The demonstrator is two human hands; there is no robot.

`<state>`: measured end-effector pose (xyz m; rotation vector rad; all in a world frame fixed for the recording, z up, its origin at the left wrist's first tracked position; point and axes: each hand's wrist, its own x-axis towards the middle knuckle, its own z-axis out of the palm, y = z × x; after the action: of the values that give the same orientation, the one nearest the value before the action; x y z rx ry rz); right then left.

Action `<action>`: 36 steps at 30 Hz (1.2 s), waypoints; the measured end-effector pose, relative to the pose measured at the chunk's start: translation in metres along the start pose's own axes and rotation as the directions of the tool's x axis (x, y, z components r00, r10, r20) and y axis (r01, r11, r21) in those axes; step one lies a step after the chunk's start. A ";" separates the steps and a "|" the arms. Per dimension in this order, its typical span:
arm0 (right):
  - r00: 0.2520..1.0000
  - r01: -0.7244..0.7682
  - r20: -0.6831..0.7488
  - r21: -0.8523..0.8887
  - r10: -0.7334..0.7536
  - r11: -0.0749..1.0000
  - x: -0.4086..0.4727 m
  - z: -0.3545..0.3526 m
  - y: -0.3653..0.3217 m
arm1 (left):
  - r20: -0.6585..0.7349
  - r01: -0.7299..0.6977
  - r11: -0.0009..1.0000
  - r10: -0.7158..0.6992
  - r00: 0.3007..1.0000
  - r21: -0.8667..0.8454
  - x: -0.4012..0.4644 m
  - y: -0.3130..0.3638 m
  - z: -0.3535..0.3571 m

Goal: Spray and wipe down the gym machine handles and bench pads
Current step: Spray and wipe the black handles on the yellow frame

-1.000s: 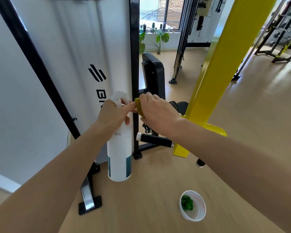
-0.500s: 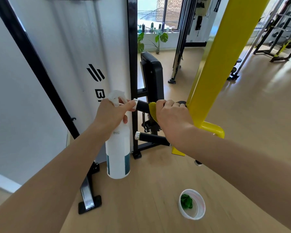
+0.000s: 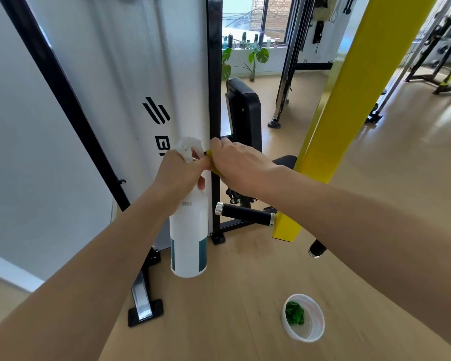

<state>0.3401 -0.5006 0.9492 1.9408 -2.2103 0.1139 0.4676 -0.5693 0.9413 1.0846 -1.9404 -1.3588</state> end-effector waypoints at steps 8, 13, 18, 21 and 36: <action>0.985 -0.139 -0.109 -0.060 0.132 0.988 -0.017 0.009 0.000 | -0.039 0.009 1.000 -0.010 0.999 -0.022 0.000 -0.008 0.007; 0.934 -0.356 -0.028 -0.164 0.356 0.920 -0.058 0.002 0.009 | -0.042 -0.015 1.000 0.014 0.999 -0.013 0.001 -0.010 0.009; 0.926 -0.368 0.040 -0.136 0.376 0.920 -0.053 -0.001 0.002 | -0.025 -0.045 0.998 0.046 0.999 0.043 -0.003 -0.008 0.008; 0.931 -0.334 0.197 0.114 0.308 0.936 -0.037 -0.014 0.011 | -0.019 -0.038 0.999 0.039 0.999 0.015 -0.002 -0.004 0.003; 0.951 -0.137 -0.304 -0.282 0.047 0.950 -0.022 0.029 -0.016 | 0.000 -0.010 0.999 0.010 1.000 -0.036 -0.007 0.000 0.000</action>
<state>0.3561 -0.4869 0.9148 1.5479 -1.9892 0.0701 0.4708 -0.5633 0.9417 1.0568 -1.9114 -1.3836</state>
